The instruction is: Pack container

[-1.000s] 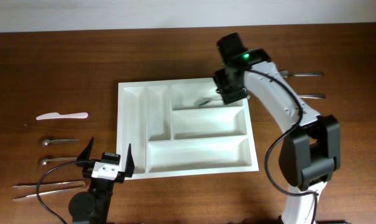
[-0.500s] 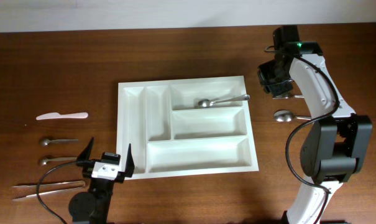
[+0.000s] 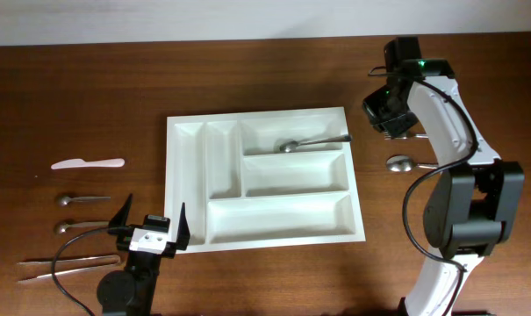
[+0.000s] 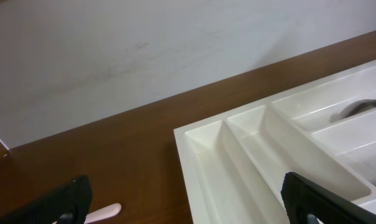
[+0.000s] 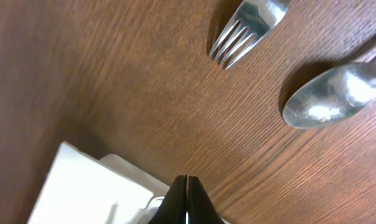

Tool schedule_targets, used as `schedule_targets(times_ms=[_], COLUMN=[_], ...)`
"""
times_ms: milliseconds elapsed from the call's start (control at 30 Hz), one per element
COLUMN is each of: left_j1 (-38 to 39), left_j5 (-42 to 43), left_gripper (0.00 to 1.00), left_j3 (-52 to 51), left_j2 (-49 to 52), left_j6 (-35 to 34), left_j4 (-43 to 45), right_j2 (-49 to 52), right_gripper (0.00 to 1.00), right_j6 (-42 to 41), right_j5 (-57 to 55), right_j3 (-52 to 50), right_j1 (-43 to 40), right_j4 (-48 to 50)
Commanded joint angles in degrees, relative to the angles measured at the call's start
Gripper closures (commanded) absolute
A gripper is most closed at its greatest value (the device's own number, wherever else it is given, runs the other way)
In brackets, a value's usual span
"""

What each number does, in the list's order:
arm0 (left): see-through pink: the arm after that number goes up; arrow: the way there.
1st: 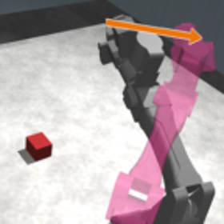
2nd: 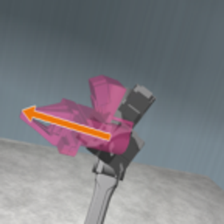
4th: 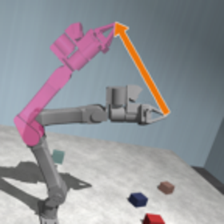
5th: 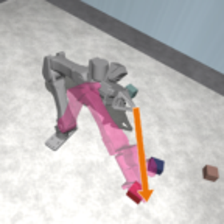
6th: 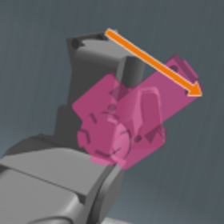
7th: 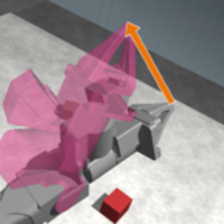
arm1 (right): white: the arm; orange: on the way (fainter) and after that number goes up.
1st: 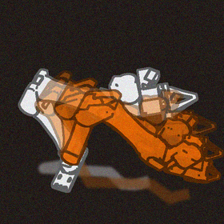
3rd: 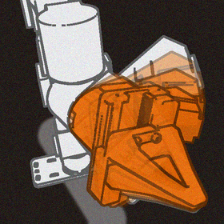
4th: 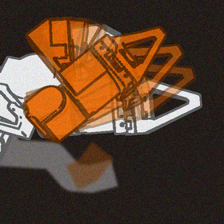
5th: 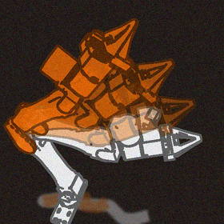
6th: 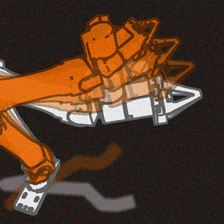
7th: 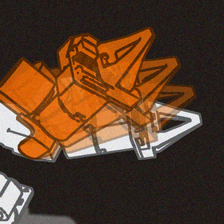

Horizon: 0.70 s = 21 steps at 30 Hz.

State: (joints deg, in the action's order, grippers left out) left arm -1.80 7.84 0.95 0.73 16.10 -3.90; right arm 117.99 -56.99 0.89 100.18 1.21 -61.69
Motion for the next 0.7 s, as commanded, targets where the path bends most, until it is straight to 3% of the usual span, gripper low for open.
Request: schedule_targets(times_ms=[0,267,667], left_j1=[-0.3,-0.3,-0.3], left_j5=[-0.6,-0.6,-0.6], left_gripper=[0.01,0.01,0.01], left_j3=[-0.5,-0.5,-0.5], left_j2=[-0.4,-0.4,-0.4], left_j6=[-0.2,-0.2,-0.2], left_j4=[0.0,0.0,0.0], right_j2=[1.7,2.3,5.3], right_gripper=[0.96,0.96,0.96], right_j6=[4.2,15.1,18.3], right_j5=[0.2,3.3,8.8], right_j3=[0.3,0.3,0.2], right_j1=[0.3,0.3,0.3], right_j4=[0.2,0.5,-0.1])
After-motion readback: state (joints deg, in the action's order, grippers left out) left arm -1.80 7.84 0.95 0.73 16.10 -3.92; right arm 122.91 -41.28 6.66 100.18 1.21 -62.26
